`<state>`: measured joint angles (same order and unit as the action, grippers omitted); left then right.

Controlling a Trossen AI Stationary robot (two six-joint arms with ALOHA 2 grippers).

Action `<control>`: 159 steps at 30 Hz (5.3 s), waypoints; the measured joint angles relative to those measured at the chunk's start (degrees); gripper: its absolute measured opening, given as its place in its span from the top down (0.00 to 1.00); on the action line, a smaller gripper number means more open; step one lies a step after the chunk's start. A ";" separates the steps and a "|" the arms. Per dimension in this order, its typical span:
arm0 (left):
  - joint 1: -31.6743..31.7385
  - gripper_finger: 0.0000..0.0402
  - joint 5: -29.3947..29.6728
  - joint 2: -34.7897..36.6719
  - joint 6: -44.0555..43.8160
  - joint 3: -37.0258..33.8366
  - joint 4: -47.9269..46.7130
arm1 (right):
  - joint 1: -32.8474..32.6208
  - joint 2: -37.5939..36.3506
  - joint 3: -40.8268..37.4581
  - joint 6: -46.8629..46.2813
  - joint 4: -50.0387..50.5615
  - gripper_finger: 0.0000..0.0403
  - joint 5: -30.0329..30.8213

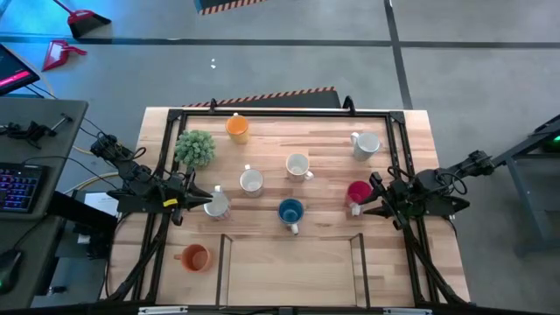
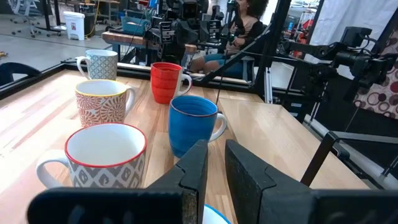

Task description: Place coffee mugs

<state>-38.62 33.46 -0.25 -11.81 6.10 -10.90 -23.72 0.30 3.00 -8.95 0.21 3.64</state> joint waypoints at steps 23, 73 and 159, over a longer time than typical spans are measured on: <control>0.01 0.88 0.08 0.00 -0.77 -0.01 0.78 | 0.00 0.01 -0.01 -0.02 0.01 0.70 0.00; 0.01 0.88 7.10 0.02 7.54 -0.01 10.99 | 0.01 0.00 -0.01 -0.02 0.01 0.70 0.33; -0.01 0.88 16.44 0.00 10.76 -0.01 23.36 | 0.01 0.02 -0.01 -14.94 -3.66 0.70 11.21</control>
<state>-38.63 49.90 -0.25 -1.05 6.09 12.46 -23.71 0.31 2.99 -23.89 -3.45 14.85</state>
